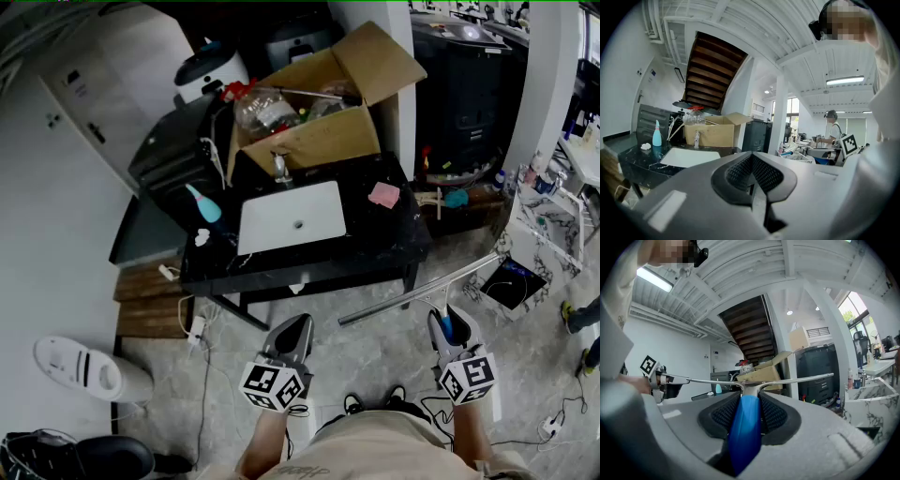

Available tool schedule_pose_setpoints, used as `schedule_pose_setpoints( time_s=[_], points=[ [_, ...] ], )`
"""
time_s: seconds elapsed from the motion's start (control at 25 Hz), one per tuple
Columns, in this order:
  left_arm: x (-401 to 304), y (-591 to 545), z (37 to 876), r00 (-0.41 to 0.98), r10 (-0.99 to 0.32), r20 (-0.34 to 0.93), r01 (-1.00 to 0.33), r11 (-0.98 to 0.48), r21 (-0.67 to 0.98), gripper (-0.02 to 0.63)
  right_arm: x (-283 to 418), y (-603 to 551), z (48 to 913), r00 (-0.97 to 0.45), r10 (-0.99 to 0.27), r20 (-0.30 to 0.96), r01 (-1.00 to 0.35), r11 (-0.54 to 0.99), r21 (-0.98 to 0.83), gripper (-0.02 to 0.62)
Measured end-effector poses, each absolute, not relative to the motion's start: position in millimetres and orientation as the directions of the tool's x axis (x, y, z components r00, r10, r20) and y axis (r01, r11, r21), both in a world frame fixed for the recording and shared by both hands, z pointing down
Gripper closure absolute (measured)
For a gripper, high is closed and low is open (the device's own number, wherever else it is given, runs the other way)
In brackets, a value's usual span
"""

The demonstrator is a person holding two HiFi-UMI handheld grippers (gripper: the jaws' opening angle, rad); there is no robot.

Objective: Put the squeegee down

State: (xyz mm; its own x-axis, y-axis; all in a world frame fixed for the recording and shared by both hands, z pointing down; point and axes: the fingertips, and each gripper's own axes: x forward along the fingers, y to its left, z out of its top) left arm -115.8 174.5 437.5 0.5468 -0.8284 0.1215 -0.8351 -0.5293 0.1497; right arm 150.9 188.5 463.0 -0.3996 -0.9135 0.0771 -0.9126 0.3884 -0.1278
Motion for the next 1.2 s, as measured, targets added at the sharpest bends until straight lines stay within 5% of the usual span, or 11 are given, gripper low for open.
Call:
schedule_pose_setpoints(
  time_s=[1.2],
  points=[
    [-44, 174, 459, 0.502, -0.843, 0.191, -0.864, -0.482, 0.143, 0.592, 223, 167, 496, -0.430, -0.894, 0.126, -0.899, 0.410, -0.155, 0.466]
  ],
)
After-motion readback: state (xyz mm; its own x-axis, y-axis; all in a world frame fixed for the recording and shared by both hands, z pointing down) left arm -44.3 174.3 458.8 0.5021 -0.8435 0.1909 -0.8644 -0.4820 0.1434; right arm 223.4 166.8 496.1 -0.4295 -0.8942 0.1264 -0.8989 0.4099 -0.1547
